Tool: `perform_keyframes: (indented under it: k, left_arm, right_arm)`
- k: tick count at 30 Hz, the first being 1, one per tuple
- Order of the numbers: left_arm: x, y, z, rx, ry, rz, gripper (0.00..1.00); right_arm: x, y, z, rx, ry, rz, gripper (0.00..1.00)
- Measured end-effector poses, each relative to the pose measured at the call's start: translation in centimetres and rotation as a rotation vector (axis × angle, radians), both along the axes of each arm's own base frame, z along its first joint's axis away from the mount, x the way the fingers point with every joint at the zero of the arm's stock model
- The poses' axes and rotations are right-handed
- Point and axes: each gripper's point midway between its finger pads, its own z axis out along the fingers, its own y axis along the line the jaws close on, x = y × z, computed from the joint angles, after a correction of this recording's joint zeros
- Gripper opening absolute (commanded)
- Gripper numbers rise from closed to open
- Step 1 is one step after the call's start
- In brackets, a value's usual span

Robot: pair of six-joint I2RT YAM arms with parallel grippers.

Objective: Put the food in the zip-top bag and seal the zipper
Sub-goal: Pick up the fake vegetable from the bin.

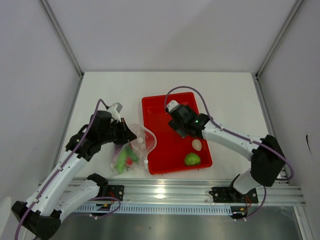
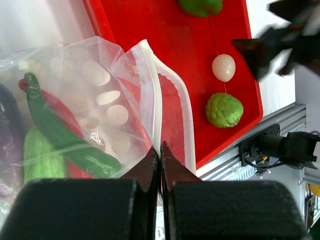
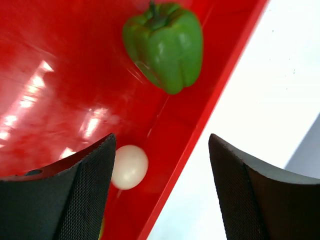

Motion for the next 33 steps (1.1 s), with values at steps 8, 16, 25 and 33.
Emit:
perform_keyframes:
  k: [8, 16, 25, 33]
  left_arm:
    - [0.0, 0.0, 0.0, 0.002, 0.000, 0.000, 0.01]
    - [-0.3, 0.2, 0.1, 0.004, -0.003, 0.001, 0.01]
    - [-0.3, 0.2, 0.0, 0.006, -0.002, 0.000, 0.01]
    - [-0.1, 0.2, -0.4, 0.017, 0.009, -0.004, 0.01]
  right_arm:
    - [3.4, -0.9, -6.0, -0.219, 0.059, 0.142, 0.79]
    - [5.9, -0.6, -7.9, -0.286, 0.046, 0.246, 0.79]
    - [8.2, -1.1, -7.6, -0.262, 0.029, 0.287, 0.80]
    - [9.4, 0.0, -8.4, -0.213, 0.057, 0.337, 0.77]
